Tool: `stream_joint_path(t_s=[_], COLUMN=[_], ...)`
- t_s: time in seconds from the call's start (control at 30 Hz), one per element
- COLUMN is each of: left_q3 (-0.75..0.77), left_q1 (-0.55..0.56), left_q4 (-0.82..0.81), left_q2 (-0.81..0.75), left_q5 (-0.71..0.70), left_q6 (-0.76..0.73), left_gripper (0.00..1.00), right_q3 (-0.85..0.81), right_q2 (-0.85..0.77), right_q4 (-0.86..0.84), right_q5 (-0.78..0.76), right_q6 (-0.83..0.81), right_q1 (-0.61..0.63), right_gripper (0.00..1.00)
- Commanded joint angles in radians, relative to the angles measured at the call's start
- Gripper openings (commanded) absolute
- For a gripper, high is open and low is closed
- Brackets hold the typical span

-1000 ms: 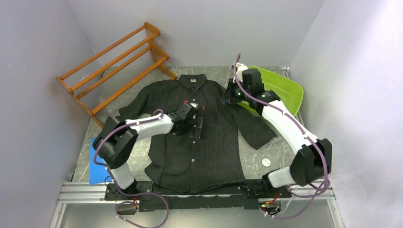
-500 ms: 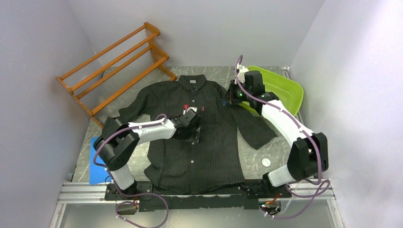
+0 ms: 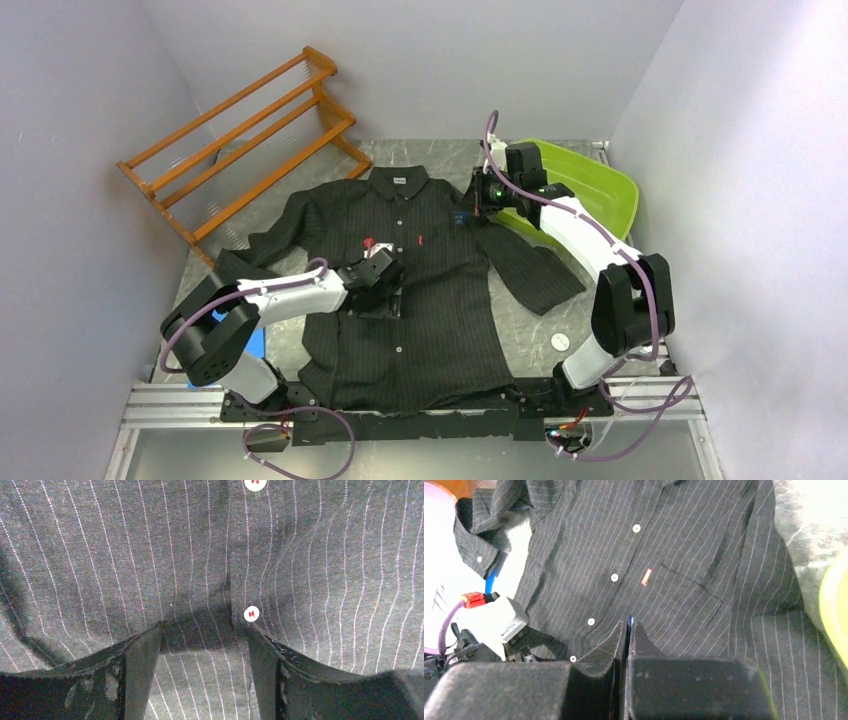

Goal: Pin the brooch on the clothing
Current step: Adjust the clothes at the center of the board, then pin the brooch to the clothes.

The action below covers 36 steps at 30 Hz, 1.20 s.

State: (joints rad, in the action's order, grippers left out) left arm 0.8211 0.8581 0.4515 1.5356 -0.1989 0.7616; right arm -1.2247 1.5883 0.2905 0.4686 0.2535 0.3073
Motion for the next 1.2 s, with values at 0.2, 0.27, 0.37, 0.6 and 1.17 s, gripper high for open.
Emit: stream_joint_path(t_s=[0.2,0.27,0.37,0.6,1.17], left_q3=[-0.119,-0.088,-0.029,0.066,-0.009], left_q1=[0.007,0.007,0.007,-0.02,-0.3], left_q4=[0.231,0.23,0.206,0.107,-0.053], left_q2=[-0.091,-0.115,-0.154,-0.183,-0.076], left_q5=[0.051,0.052,0.071,0.14,0.281], left_q6=[0.018,-0.014,-0.067,-0.141,-0.15], left_gripper=[0.77,0.82,0.91,0.94,0.94], right_q3=[-0.161,-0.191,-0.24,-0.417,-0.675], right_q2=[0.135,0.166,0.216,0.385,0.798], right_q4=[-0.01,-0.005,0.008,0.091,0.108], right_q5=[0.114,0.137,0.157,0.227,0.468], right_q6=[-0.008,-0.006,-0.001,0.023,0.262], right_q1=[-0.002,0.002,0.012,0.058,0.118], right_gripper=[0.0,0.0,0.0,0.0,0.0])
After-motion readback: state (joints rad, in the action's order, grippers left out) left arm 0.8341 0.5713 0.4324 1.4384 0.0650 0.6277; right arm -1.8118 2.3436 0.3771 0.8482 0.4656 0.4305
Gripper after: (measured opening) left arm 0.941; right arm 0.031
